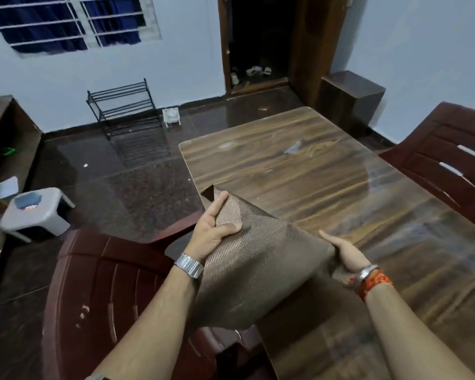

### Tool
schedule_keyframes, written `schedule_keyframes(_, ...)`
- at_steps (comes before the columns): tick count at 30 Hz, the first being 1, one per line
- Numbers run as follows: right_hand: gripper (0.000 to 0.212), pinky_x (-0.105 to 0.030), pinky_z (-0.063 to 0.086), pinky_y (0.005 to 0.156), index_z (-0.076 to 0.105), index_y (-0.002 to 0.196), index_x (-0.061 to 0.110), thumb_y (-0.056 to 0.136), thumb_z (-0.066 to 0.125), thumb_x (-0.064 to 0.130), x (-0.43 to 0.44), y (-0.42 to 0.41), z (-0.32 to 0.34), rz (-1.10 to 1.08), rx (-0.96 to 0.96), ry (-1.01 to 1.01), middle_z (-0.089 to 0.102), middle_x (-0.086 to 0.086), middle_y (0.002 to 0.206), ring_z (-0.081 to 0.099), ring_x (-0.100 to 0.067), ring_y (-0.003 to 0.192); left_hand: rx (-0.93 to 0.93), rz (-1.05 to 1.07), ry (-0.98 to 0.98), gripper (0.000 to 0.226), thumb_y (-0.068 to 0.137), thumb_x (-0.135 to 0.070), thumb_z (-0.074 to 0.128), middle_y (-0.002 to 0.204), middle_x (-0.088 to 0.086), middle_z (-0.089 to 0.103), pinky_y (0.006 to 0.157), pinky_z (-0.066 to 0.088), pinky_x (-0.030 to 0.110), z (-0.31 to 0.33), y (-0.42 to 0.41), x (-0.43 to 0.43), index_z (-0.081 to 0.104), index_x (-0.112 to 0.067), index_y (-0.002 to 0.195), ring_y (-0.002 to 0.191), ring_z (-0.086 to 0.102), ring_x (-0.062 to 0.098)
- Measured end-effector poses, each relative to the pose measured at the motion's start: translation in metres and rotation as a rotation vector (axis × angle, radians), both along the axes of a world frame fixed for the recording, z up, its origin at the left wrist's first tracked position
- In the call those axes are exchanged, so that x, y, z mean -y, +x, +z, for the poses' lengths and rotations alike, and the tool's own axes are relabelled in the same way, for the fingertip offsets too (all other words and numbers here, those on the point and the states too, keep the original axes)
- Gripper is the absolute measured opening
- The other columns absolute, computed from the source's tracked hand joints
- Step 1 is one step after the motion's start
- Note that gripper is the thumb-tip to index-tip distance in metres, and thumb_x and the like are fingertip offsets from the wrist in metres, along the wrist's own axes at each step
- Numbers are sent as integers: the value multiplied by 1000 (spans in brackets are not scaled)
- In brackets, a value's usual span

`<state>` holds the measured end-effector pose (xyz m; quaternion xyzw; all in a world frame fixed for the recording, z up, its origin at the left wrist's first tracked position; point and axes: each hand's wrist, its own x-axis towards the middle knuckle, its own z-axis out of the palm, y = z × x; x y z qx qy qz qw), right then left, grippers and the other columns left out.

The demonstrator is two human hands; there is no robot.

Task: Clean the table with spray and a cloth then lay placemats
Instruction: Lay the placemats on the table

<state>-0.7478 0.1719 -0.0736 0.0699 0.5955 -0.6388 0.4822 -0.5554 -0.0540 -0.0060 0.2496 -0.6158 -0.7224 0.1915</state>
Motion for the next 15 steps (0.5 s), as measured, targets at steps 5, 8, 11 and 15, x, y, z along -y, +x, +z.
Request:
schedule_keyframes(5, 48, -14, 55, 68, 69, 105, 12, 65, 82, 36, 9, -12, 66, -85, -437, -223, 76, 3, 93, 70, -2, 81, -169, 24, 83, 86, 62, 8, 72, 135, 3, 54, 85, 54, 23, 3, 0, 24, 42, -20, 139, 106, 63, 11)
schedule_keyframes(8, 22, -12, 49, 66, 67, 99, 27, 83, 71, 40, 20, -23, 81, 137, -782, 85, 69, 10, 83, 64, 7, 67, -46, 67, 65, 82, 74, 20, 64, 132, -12, 52, 77, 52, 15, -17, -4, 20, 40, -19, 141, 95, 65, -1)
schedule_keyframes(11, 39, -33, 47, 87, 58, 120, 21, 86, 69, 38, 32, -47, 44, 371, -905, 691, 67, -7, 112, 63, -28, 103, 406, 109, 8, 75, 80, 12, 65, 137, 1, 52, 84, 48, 18, -63, -6, 6, 40, -16, 145, 108, 62, 12)
schedule_keyframes(15, 59, -46, 41, 100, 38, 140, 20, 89, 56, 45, 47, -31, -21, 641, -1176, 1124, 48, -12, 139, 41, -36, 129, 864, 67, -350, 69, 93, -24, 56, 162, 10, 9, 108, 30, 33, -115, -4, -17, 21, -18, 152, 138, 34, 35)
